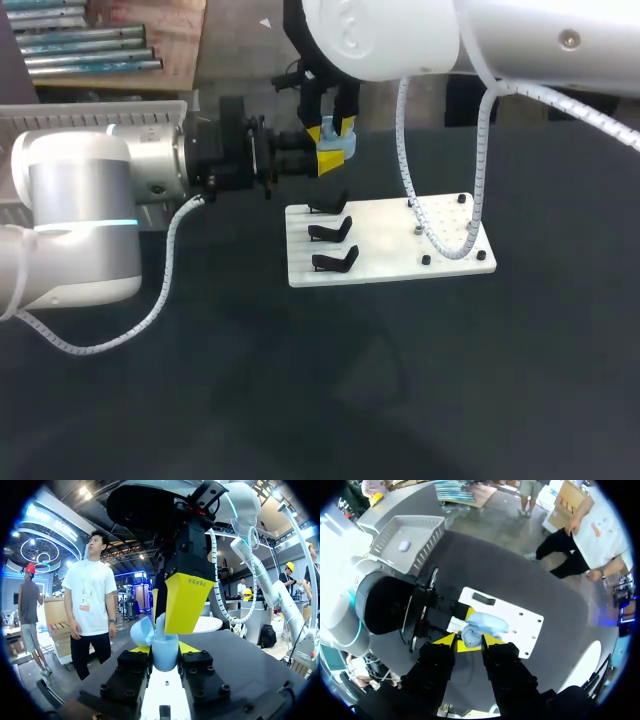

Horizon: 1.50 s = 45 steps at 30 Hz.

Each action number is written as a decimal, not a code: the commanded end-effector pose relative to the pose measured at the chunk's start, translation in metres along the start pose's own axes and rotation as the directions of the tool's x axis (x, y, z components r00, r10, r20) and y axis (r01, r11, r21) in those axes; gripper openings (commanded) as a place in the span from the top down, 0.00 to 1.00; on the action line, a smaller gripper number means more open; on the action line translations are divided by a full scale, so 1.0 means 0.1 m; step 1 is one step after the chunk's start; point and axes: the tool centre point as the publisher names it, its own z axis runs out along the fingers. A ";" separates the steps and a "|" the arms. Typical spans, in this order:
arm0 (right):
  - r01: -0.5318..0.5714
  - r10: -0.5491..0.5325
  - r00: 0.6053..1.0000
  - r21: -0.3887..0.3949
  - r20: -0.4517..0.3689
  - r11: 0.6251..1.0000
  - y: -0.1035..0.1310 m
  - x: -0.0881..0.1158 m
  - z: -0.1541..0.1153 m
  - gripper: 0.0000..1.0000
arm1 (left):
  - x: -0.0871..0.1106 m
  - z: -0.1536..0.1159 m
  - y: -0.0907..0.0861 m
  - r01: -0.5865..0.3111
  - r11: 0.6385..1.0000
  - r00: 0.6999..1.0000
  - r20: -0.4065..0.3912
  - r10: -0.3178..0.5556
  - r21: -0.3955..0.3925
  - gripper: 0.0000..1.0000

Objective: Pick up each earbud case from the left stands, insert the matching earbuds, close the lid, and place the case in the box.

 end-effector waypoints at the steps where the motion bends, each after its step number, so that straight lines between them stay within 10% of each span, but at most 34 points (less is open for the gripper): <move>1: -0.003 0.003 1.000 0.006 -0.028 1.000 0.03 -0.07 -0.01 0.69 | 0.01 0.01 -0.02 -0.004 1.000 1.000 0.003 0.004 -0.009 1.00; 29: -0.046 0.046 0.999 0.016 -0.007 0.999 0.01 -0.04 -0.19 0.64 | 0.01 0.01 -0.02 -0.004 1.000 1.000 0.003 0.004 -0.009 1.00; 45: -0.086 0.081 0.989 0.031 0.124 0.996 -0.48 -0.60 -0.04 0.59 | 0.01 0.01 -0.02 -0.004 1.000 1.000 0.003 0.004 -0.009 1.00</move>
